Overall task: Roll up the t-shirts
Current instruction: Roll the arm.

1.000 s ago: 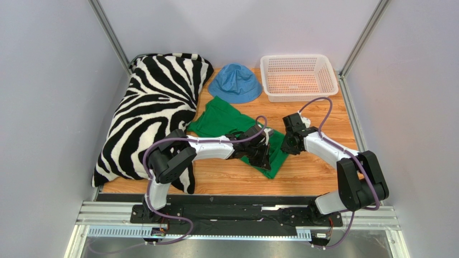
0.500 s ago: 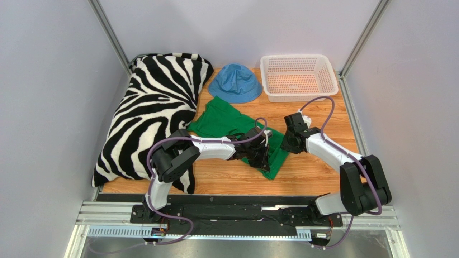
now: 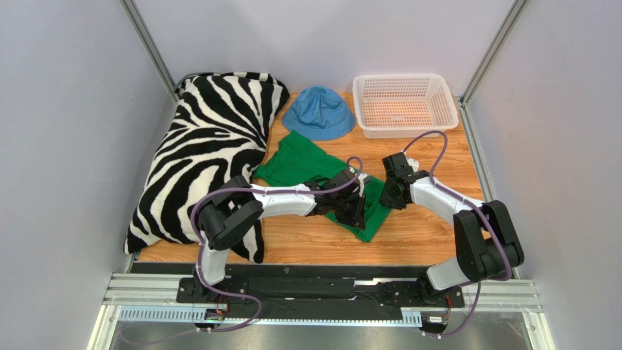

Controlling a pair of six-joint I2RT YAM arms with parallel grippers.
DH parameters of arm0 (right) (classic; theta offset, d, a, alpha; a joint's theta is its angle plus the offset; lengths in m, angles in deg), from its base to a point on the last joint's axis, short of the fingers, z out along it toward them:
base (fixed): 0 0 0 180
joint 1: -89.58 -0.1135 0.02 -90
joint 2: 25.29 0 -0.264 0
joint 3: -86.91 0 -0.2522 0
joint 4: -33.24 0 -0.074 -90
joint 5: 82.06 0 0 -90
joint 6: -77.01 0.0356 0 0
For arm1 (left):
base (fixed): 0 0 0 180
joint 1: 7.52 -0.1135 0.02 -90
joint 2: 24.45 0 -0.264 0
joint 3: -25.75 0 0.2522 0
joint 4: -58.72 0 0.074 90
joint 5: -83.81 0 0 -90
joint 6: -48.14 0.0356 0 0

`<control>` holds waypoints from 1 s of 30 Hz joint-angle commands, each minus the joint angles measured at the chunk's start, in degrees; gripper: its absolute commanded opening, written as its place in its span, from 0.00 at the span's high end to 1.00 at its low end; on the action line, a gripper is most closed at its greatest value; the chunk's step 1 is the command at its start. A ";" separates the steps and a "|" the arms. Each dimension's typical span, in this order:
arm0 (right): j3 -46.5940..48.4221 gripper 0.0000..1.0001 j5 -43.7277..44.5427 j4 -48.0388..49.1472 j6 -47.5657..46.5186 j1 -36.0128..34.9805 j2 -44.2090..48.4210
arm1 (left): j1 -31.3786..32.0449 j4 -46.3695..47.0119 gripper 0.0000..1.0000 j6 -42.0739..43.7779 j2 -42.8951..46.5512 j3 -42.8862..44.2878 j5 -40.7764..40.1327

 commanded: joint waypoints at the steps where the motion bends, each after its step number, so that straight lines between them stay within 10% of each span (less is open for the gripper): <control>1: 1.24 0.69 0.57 -0.52 -0.54 -0.33 -1.56 | 0.14 -1.16 0.76 4.12 6.00 2.01 -0.59; 15: 1.59 0.70 0.66 -0.87 -0.72 -0.33 -1.99 | -0.29 3.58 0.77 -0.36 1.62 5.70 3.20; 30: 1.50 0.69 2.41 -1.49 -0.46 -0.33 0.90 | -0.38 6.75 1.00 -3.35 -5.95 1.05 -1.46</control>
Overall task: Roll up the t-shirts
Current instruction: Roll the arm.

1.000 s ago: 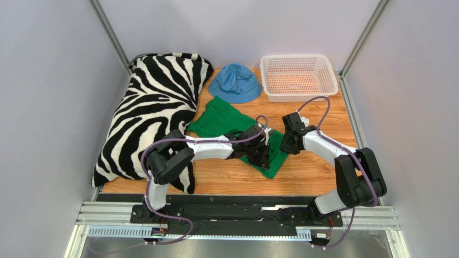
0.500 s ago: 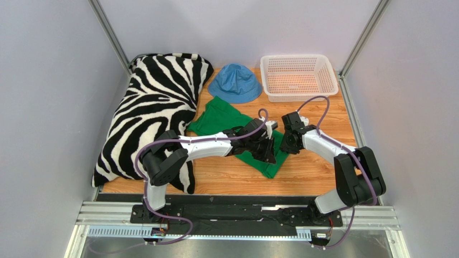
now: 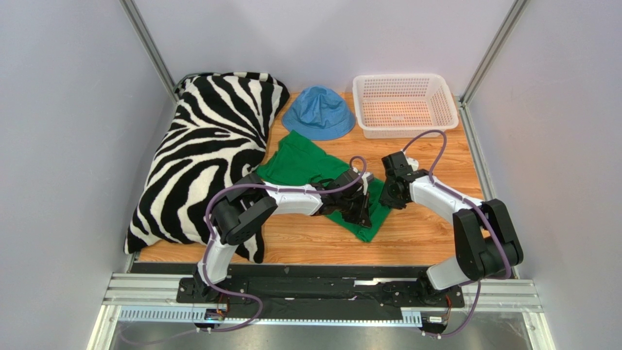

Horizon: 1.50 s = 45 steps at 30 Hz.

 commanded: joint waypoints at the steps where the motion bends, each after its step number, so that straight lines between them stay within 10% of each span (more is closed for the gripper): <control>1: 0.72 0.68 2.63 -0.59 -0.46 0.10 1.91 | 0.19 0.15 1.00 -0.55 -0.66 -1.71 -2.99; 25: 9.68 0.80 0.27 3.80 -3.36 4.15 -10.74 | 0.71 0.41 1.00 -1.17 0.66 -5.23 -3.43; 37: 5.67 0.57 -4.38 1.16 -3.62 11.08 6.56 | 0.80 0.94 1.00 -1.70 1.01 -5.75 -3.26; 45: -10.96 0.58 -20.53 16.26 0.50 20.65 12.99 | 0.80 1.29 1.00 -2.05 1.01 -5.49 -2.99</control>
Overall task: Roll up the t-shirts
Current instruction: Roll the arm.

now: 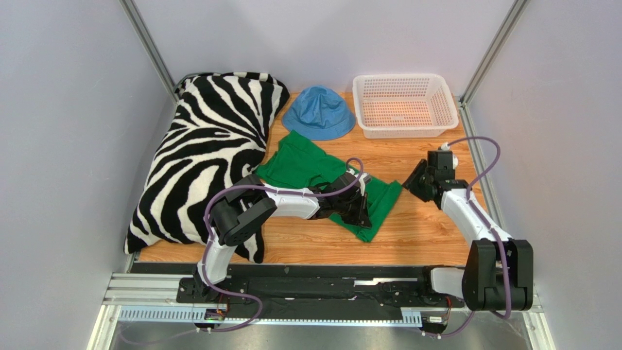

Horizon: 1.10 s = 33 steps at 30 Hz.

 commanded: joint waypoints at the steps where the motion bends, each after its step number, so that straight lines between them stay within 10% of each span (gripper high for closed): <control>1: -8.87 0.58 -12.23 11.75 3.85 3.18 -0.50 | 0.47 -4.81 1.00 0.83 0.01 -1.67 -1.64; 19: -21.80 0.49 -15.14 40.94 11.24 5.47 -5.94 | 0.47 -5.34 1.00 1.45 0.09 -1.14 -1.20; 27: -17.41 0.53 -14.44 36.57 11.51 6.00 -10.78 | 0.47 -5.08 1.00 1.54 0.27 -0.88 -0.76; 33: -13.20 0.75 -11.20 27.17 9.49 5.48 -10.17 | 0.82 -5.86 1.00 3.03 0.80 -0.26 -0.41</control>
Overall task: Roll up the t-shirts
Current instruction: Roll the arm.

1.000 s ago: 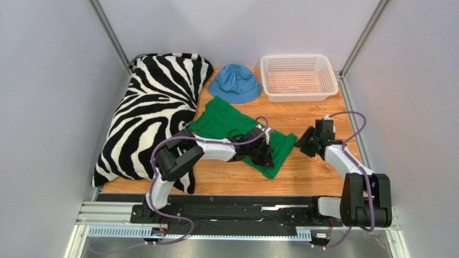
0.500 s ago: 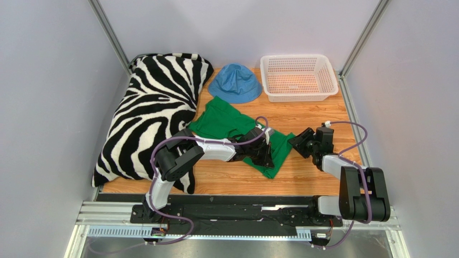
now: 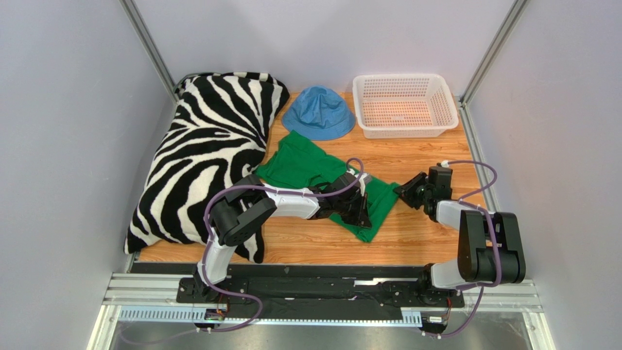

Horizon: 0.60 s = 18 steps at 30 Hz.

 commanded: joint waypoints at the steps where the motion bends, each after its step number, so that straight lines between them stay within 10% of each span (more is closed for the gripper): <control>1: 4.88 0.81 4.98 -10.80 -3.16 -0.51 0.21 | 0.87 -5.97 1.00 3.12 0.90 0.11 -0.65; 18: 19.66 0.94 22.57 -39.21 -10.29 -5.70 -3.29 | 8.86 -19.33 0.70 15.69 7.94 7.14 -13.20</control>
